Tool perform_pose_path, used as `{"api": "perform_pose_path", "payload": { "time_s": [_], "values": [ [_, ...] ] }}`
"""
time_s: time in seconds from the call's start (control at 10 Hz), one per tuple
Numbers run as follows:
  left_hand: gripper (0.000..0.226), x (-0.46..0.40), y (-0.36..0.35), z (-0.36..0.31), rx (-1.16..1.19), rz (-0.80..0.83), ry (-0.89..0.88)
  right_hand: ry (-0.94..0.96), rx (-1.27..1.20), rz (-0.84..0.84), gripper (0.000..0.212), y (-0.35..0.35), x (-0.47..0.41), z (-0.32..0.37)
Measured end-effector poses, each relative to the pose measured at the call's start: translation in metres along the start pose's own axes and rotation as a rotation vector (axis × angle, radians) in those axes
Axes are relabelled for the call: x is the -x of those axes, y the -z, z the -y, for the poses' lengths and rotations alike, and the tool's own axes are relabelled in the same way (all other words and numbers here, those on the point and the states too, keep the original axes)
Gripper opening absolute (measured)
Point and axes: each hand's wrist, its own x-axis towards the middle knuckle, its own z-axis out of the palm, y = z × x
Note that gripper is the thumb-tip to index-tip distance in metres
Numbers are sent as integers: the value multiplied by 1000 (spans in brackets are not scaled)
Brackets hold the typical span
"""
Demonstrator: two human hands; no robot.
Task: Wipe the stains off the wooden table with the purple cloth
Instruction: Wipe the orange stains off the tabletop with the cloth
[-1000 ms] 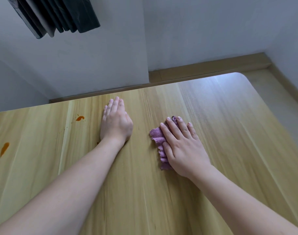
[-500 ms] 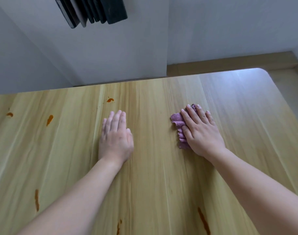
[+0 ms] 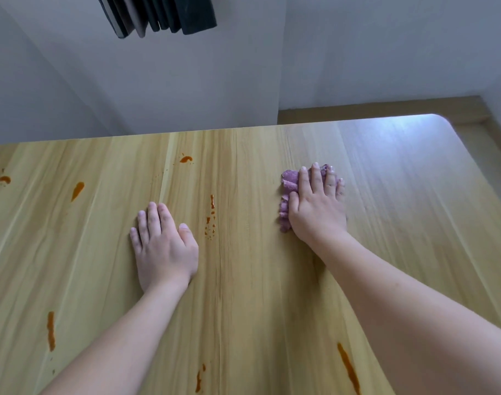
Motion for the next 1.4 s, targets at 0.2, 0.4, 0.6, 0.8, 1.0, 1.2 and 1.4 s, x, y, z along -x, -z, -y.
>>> {"api": "perform_pose_path", "payload": {
  "time_s": [0.2,0.4,0.6,0.8,1.0,1.2,1.4],
  "values": [
    [59,0,0,0,17,-7,0,184,-23,-9,60,-11,33,31],
    [58,3,7,-3,27,11,6,273,-21,-6,61,-14,102,-8],
    [58,6,8,-4,37,4,14,52,-5,1,66,-6,119,-56],
    [61,40,15,2,33,61,47,44,32,1,67,-5,118,-55],
    [65,104,12,20,-30,82,51,12,6,3,58,-5,118,-52],
    [64,101,9,20,-16,53,44,-37,37,1,57,-8,115,-50],
    [65,102,8,20,-12,34,44,-106,-7,25,57,-6,106,-52]
  ]
}}
